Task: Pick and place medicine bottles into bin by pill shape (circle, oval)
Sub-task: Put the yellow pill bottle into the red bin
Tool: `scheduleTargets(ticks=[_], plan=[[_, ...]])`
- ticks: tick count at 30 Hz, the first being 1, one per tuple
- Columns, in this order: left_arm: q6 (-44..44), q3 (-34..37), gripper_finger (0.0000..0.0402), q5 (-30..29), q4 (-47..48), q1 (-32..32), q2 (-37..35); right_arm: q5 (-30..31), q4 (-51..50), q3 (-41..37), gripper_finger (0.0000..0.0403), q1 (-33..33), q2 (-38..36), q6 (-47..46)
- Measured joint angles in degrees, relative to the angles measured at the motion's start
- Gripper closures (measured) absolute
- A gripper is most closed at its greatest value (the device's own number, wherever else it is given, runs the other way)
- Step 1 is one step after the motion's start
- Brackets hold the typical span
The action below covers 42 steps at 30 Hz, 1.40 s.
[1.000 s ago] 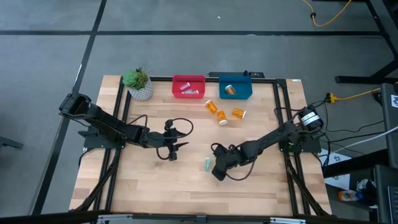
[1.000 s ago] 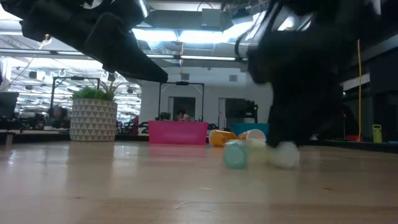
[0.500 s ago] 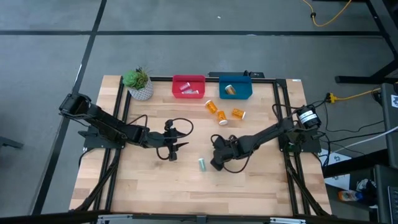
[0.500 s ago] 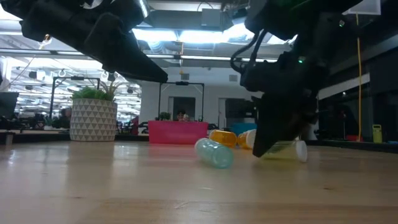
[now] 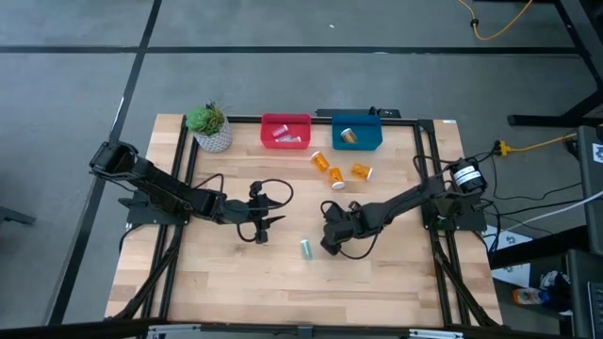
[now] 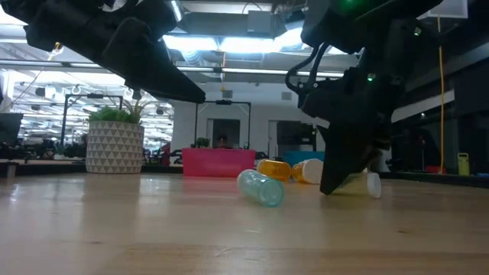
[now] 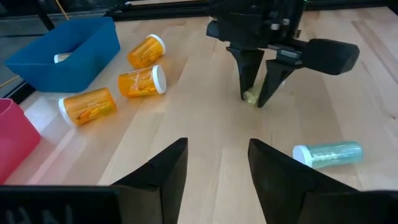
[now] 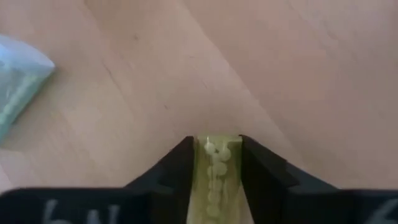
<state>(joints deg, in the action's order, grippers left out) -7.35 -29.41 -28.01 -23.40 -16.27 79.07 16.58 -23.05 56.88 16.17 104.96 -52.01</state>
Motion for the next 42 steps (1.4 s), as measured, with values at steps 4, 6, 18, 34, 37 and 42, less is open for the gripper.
scheduleTargets(ticks=[4, 6, 18, 34, 37, 42], plan=[[-0.09, 0.0, 0.0239, 0.0, 0.35, 0.0, 0.0, 2.89, -0.62, 1.54, 0.0308, -2.31, -1.39, 3.57], [-0.11, 0.0, 0.0239, 0.0, 0.35, 0.0, 0.0, 4.56, 0.28, 4.12, 0.0308, -3.68, -1.85, 7.57], [-0.22, 0.0, 0.0239, 0.0, 0.41, 0.02, 0.0, 10.46, 10.41, 18.26, 0.0299, -21.48, -1.94, 39.14], [-0.15, 0.0, 0.0239, 0.0, 0.28, 0.02, 0.0, -11.96, 35.29, 22.21, 0.0281, -42.25, 10.94, 37.5], [-0.15, 0.0, 0.0239, 0.0, 0.27, 0.02, 0.0, -13.55, 35.22, 23.6, 0.0253, -43.2, 11.56, 37.51], [-1.13, 0.0, 0.0239, 0.0, 0.0, 0.0, 0.0, -14.94, 33.99, 25.45, 0.0205, -43.5, 11.57, 35.27]])
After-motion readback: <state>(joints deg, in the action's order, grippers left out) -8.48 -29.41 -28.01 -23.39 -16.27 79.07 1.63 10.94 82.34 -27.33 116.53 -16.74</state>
